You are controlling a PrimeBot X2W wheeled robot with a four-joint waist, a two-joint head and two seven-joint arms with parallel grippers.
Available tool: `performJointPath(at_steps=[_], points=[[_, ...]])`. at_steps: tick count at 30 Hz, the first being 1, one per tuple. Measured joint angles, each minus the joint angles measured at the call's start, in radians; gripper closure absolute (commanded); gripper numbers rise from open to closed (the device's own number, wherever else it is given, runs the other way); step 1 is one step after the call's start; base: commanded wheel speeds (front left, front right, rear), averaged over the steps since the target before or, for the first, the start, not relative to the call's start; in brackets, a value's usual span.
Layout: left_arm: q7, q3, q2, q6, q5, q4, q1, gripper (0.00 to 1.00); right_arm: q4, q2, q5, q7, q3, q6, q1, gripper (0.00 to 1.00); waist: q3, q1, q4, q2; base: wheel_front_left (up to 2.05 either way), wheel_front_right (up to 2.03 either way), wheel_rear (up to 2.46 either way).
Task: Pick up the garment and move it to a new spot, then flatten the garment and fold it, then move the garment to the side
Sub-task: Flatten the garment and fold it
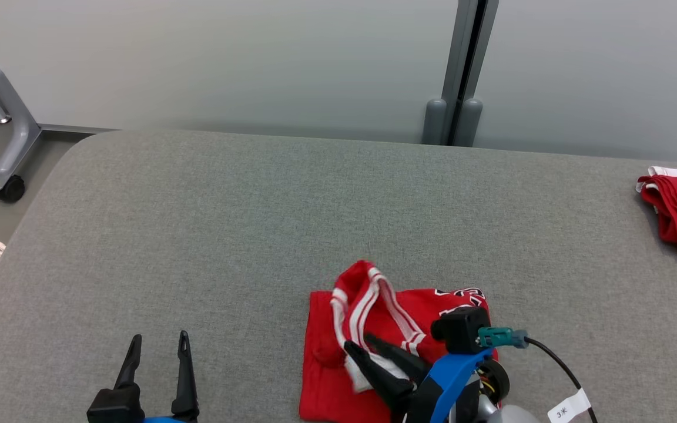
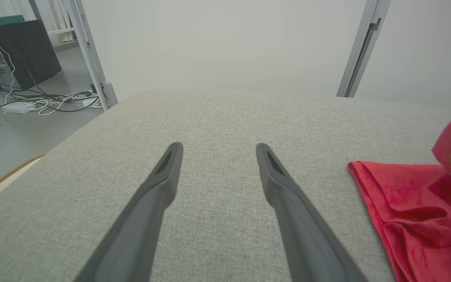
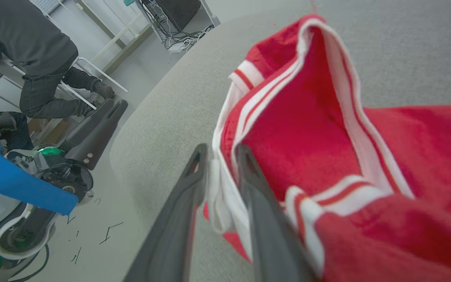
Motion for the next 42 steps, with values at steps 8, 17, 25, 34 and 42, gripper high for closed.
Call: performJointPath(at_steps=[8,17,25,34,42], points=[[0.0,-0.003,0.0,0.0,0.001,0.002,0.0,0.0,0.009,-0.001,-0.013,-0.188,-0.058,0.0,-0.037,0.0,-0.006,-0.0001,-0.02,0.0,0.0,0.0,0.0],[0.0,0.0,0.0,-0.009,0.01,-0.004,0.001,0.0,0.008,-0.105,-0.114,-0.387,-0.289,0.0,0.028,0.0,-0.015,-0.0001,-0.059,-0.0002,0.0,0.0,0.0],[0.0,0.008,0.0,-0.014,0.022,-0.003,0.011,0.0,0.004,-0.107,-0.243,-0.483,-0.426,0.0,0.159,0.0,-0.028,0.0,-0.086,-0.0002,0.0,0.0,0.0],[0.0,0.03,0.002,-0.019,0.034,0.016,0.025,0.0,-0.002,-0.04,-0.35,-0.492,-0.48,0.0,0.264,0.0,-0.041,-0.0001,-0.107,-0.0002,0.0,0.0,0.0],[0.0,0.03,0.002,-0.013,0.045,0.041,0.024,0.0,0.038,-0.015,-0.406,-0.492,-0.493,0.0,0.267,0.0,-0.054,-0.0001,-0.107,-0.0002,0.0,0.0,0.0]])
